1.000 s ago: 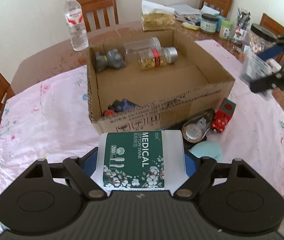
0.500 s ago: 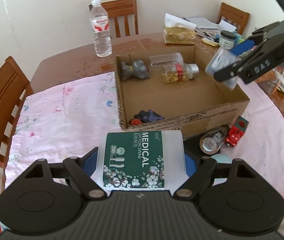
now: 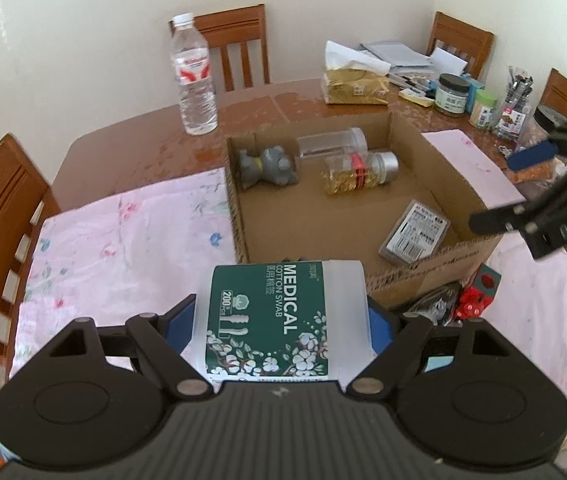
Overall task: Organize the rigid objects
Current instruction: 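Carry both into the cardboard box and open both grippers to release them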
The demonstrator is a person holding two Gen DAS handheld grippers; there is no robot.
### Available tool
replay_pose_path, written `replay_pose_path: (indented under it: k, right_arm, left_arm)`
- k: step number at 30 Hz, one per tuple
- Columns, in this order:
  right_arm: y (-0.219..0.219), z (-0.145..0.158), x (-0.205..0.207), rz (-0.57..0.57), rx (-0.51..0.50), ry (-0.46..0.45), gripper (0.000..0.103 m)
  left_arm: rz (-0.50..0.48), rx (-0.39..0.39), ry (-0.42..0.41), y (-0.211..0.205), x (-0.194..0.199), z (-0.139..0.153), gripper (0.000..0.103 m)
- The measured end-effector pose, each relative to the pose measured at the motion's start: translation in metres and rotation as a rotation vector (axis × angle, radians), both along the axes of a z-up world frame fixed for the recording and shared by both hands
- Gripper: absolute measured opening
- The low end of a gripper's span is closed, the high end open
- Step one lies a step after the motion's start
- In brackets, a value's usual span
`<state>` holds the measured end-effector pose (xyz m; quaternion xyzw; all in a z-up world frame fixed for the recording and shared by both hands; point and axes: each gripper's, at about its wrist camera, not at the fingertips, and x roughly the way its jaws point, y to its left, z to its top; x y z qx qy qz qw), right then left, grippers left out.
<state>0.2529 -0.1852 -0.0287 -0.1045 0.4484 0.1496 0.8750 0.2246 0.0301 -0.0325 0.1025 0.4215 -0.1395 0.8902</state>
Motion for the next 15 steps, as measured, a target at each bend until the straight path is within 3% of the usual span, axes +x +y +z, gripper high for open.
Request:
replay_pose_path:
  k: [15]
  right_arm:
    - [-0.025, -0.004, -0.04, -0.208, 0.06, 0.011, 0.103]
  left_arm:
    - [-0.116, 0.022, -0.021, -0.035, 0.07, 0.0, 0.082]
